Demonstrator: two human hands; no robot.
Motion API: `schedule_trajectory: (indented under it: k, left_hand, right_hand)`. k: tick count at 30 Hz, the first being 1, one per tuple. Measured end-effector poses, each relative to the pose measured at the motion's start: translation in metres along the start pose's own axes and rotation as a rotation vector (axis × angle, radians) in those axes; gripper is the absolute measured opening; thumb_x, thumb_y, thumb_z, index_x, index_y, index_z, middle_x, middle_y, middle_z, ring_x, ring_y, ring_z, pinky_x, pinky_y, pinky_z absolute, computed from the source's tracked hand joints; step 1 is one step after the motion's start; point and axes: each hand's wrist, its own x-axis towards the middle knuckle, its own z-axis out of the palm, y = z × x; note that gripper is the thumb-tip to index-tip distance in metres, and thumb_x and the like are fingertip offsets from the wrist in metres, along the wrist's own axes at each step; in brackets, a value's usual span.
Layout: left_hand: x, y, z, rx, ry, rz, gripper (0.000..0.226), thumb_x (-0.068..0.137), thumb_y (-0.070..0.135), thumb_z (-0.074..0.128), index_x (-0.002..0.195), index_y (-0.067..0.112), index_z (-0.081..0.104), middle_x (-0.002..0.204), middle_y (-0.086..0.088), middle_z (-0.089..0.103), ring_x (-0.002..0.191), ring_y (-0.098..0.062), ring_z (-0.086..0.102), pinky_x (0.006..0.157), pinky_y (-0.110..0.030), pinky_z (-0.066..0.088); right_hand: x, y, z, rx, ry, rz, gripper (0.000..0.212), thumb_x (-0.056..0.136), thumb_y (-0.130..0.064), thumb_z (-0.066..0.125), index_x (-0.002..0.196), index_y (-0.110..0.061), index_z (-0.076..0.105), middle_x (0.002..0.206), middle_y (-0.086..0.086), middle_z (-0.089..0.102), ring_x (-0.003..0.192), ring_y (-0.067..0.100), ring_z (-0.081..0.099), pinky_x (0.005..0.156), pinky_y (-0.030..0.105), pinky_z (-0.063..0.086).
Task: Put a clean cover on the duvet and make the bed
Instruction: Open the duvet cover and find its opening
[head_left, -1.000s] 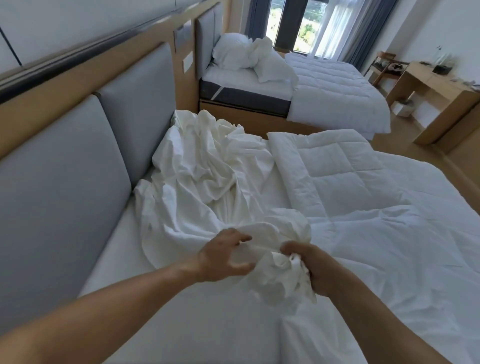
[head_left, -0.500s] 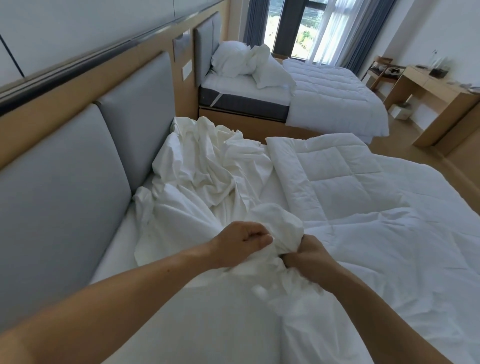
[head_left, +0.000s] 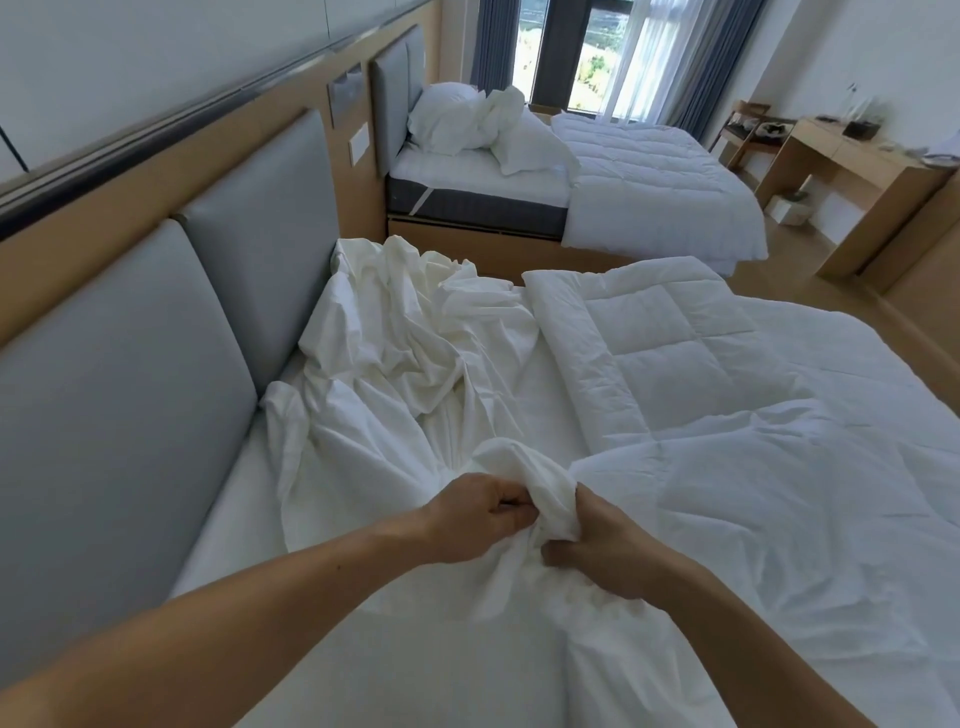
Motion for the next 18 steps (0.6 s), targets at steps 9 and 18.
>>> schedule_trajectory:
  k: [9,18]
  left_hand:
    - [0.000,0.013,-0.013,-0.013,0.038,0.027,0.016,0.099,0.026,0.060,0.086,0.020,0.069,0.079,0.014,0.064,0.073,0.006,0.058,0.073,-0.010,0.044]
    - [0.000,0.008,-0.007,-0.027,0.081,-0.055,0.021,0.097,0.026,0.060,0.093,0.008,0.071,0.090,-0.007,0.072,0.082,-0.018,0.066,0.079,-0.031,0.054]
  right_hand:
    - [-0.005,-0.016,-0.003,0.486,0.093,0.148,0.016,0.076,-0.005,0.069,0.092,-0.001,0.072,0.084,0.014,0.075,0.072,0.027,0.073,0.066,0.035,0.060]
    - [0.001,-0.019,0.014,0.305,0.127,0.130,0.068,0.048,-0.043,0.077,0.111,-0.024,0.058,0.102,0.000,0.070,0.091,0.020,0.070,0.082,0.044,0.060]
